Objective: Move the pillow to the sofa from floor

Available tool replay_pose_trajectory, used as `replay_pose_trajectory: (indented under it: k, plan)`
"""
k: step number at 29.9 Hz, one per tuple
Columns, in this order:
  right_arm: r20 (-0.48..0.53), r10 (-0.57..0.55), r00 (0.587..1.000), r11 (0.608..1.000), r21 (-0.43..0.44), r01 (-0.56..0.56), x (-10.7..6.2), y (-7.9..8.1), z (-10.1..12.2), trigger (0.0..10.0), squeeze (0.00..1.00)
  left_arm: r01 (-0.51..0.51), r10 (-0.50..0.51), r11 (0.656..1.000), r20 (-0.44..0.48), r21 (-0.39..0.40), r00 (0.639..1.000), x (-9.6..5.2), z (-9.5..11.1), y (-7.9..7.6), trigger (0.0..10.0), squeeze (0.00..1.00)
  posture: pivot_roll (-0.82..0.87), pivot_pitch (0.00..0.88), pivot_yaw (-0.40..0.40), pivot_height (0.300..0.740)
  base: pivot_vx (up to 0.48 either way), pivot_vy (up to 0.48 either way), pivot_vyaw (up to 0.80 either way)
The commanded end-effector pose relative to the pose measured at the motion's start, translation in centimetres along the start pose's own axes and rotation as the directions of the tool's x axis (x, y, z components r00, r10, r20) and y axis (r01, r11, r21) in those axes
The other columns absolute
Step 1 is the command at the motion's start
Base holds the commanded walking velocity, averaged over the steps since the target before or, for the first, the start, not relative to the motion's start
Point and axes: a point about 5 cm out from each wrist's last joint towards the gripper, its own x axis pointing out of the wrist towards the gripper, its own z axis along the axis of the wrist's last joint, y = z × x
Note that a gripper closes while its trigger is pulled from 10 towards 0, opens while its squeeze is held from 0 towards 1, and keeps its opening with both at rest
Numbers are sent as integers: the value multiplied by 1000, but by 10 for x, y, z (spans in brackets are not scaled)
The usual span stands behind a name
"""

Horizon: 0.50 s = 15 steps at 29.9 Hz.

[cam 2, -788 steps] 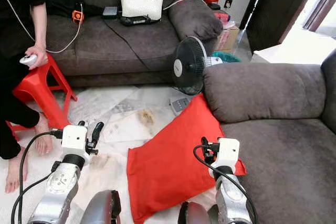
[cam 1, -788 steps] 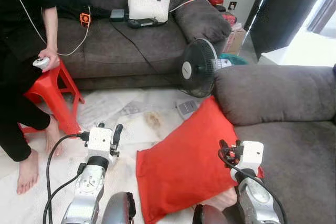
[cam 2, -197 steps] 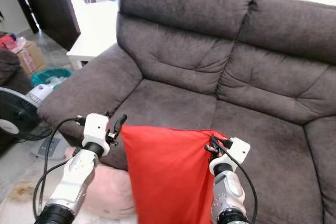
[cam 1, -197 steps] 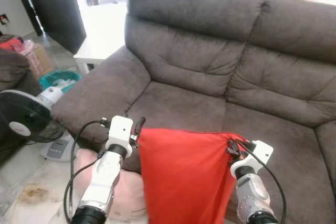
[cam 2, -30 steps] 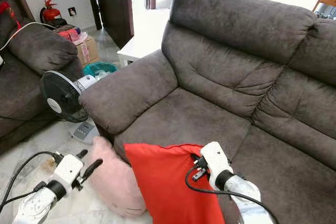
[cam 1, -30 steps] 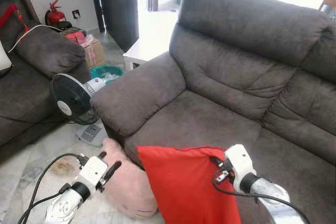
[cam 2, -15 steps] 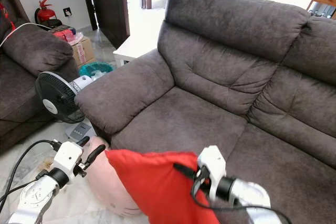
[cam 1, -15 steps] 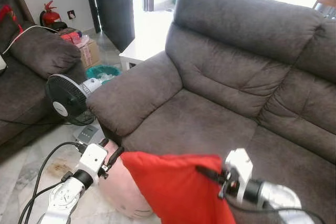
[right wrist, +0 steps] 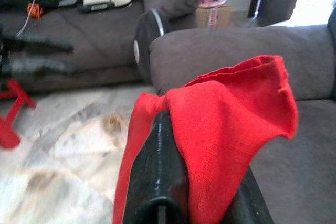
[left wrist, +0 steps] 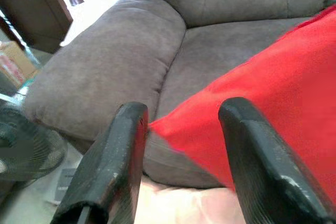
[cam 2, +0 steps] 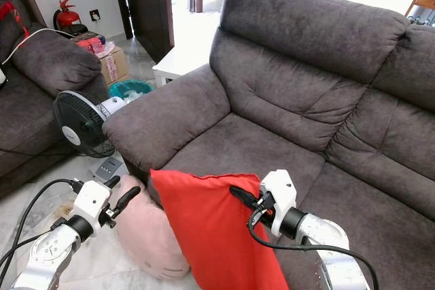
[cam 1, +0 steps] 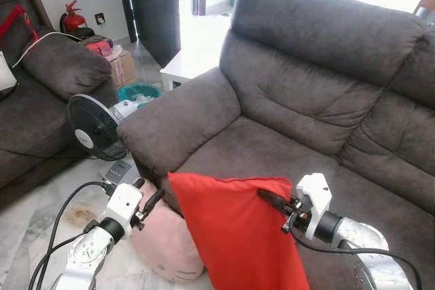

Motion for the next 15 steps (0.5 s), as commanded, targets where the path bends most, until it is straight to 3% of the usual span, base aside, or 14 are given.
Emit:
replay_pose_trajectory:
  k: [1,4,15]
  plan:
    - [112,-20,994,998,-57,27,3,-5,22,10000,0,19,-19,1000,-20,-11,1000,-2,-3,-7,10000,0,117,0,-73,740,-326,0,0]
    - [111,-21,994,998,-56,28,5,-6,22,10000,0,22,-22,1000,-22,-8,999,-2,-3,-6,10000,0,119,0,-74,740,-296,0,0]
    - [108,-18,994,998,-61,25,8,-4,18,10000,0,33,-33,999,-30,-9,999,-1,-3,-13,10000,0,117,0,-81,740,0,0,0]
